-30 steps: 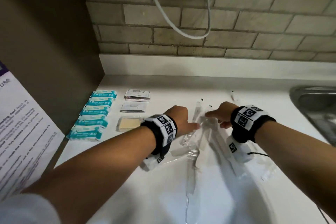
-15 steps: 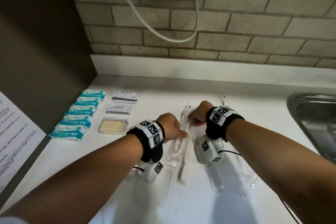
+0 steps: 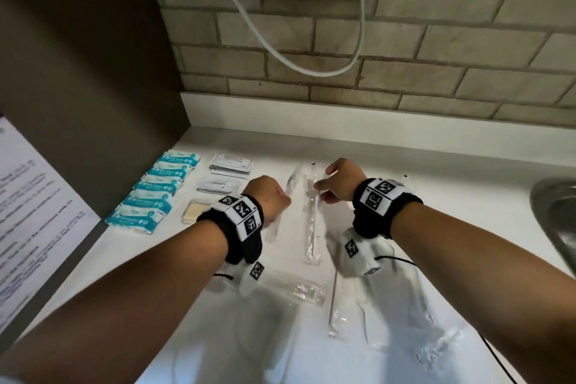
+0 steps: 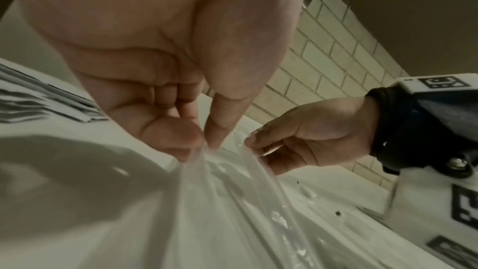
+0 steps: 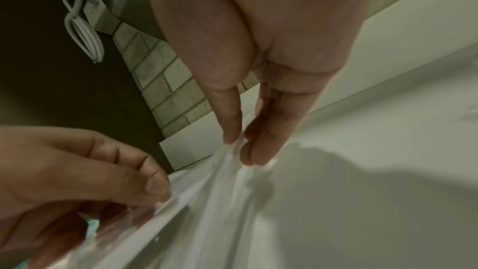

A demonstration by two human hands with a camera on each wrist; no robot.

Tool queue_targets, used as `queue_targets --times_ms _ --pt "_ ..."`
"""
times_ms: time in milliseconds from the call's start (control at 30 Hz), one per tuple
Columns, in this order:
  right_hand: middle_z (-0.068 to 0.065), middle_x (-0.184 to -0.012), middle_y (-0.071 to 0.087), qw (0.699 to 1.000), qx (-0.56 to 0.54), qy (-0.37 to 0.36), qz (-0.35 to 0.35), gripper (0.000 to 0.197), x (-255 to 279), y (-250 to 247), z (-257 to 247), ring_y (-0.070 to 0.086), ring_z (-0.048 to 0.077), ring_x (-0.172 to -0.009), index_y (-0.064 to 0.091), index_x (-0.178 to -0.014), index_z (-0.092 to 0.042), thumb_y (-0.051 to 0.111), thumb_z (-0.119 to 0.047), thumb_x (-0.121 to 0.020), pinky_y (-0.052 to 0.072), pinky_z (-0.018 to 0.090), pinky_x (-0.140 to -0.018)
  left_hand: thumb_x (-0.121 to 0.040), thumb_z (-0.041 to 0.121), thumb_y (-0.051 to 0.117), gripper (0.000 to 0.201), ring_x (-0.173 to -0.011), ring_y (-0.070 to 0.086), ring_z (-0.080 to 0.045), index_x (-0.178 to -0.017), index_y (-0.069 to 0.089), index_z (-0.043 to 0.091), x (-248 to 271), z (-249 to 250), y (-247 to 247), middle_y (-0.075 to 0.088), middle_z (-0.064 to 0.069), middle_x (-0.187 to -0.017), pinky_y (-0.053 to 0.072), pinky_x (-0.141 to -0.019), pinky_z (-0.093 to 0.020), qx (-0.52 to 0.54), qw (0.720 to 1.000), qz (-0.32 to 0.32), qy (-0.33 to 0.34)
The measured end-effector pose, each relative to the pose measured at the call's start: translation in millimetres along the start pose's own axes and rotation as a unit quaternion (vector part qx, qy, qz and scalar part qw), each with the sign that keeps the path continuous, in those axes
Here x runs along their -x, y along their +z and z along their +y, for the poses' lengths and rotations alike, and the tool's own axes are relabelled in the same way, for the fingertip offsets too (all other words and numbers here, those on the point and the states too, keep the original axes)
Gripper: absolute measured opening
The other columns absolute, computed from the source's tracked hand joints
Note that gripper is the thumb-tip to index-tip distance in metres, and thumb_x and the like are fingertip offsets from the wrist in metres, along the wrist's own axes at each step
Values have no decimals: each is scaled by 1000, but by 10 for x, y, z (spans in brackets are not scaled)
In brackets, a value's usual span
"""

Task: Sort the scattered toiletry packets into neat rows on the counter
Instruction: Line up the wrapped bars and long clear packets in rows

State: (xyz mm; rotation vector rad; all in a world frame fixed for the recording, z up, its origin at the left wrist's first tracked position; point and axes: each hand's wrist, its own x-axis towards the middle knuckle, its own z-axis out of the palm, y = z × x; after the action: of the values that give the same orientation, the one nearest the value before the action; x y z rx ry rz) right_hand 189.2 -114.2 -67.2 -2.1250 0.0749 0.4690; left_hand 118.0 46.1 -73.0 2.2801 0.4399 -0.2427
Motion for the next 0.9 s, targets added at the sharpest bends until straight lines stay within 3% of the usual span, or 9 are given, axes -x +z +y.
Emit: queue_targets --times_ms 67,133,233,367,467,600,700,800,900 --pt "14 -73 60 1000 -9 -4 -4 34 -35 76 -59 62 23 -52 42 -93 -10 72 -2 -80 56 33 -48 -81 8 58 12 -70 69 -33 -74 68 5 -89 -32 -41 68 -19 -72 58 -72 -41 29 999 -8 -13" --pt "18 -82 61 1000 -6 -4 -2 33 -68 139 -95 61 24 -52 42 -83 -13 73 -4 -80 55 32 -47 -79 4 53 14 -66 65 -32 -76 66 4 -179 -75 -37 65 -17 -71 58 -71 -46 2 1000 -10 -4" --pt "19 -88 63 1000 9 -1 15 35 -127 204 -107 61 23 -51 39 -75 -17 72 -7 -81 54 28 -42 -83 7 55 13 -84 68 -32 -94 58 12 -128 -32 -24 70 -12 -92 55 -74 -37 -41 999 -8 16" --pt "12 -73 70 995 94 4 18 22 -169 274 -112 71 29 -67 51 -74 -12 71 -17 -81 61 43 -74 -89 14 58 15 -89 69 -28 -97 66 4 -147 -55 -2 73 -12 -94 56 -70 -33 -144 989 -3 28" --pt "13 -80 76 983 182 1 22 26 -190 281 -85 73 30 -78 60 -67 -9 70 -29 -80 60 39 -79 -87 19 60 20 -97 66 -30 -101 67 6 -166 -86 -32 70 -12 -103 51 -76 -30 -216 975 2 47" --pt "8 -104 67 974 218 -52 24 30 -65 241 -41 61 25 -84 59 -97 -14 71 -37 -81 50 31 -75 -86 30 61 30 -100 63 -29 -107 60 8 -198 -126 -104 66 -11 -110 52 -86 -36 -228 971 -2 78" --pt "6 -124 55 933 330 -135 -40 58 190 202 -15 57 24 -107 55 -123 -17 75 -43 -76 48 33 -89 -85 36 65 45 -111 58 -25 -124 53 18 -164 -161 -140 54 -5 -127 48 -95 -37 -226 963 -10 150" --pt "3 -136 48 884 431 -147 -107 81 448 198 42 50 24 -124 45 -139 -21 76 -51 -70 44 40 -103 -84 41 65 59 -126 40 -24 -138 48 26 -39 -170 -152 45 5 -141 41 -102 -39 -331 913 -56 230" --pt "5 -142 47 871 455 -133 -129 81 602 246 114 49 25 -127 42 -141 -15 76 -46 -73 42 40 -106 -87 47 58 57 -130 35 -28 -137 48 23 49 -176 -136 44 2 -146 34 -105 -43 -459 851 -81 241"
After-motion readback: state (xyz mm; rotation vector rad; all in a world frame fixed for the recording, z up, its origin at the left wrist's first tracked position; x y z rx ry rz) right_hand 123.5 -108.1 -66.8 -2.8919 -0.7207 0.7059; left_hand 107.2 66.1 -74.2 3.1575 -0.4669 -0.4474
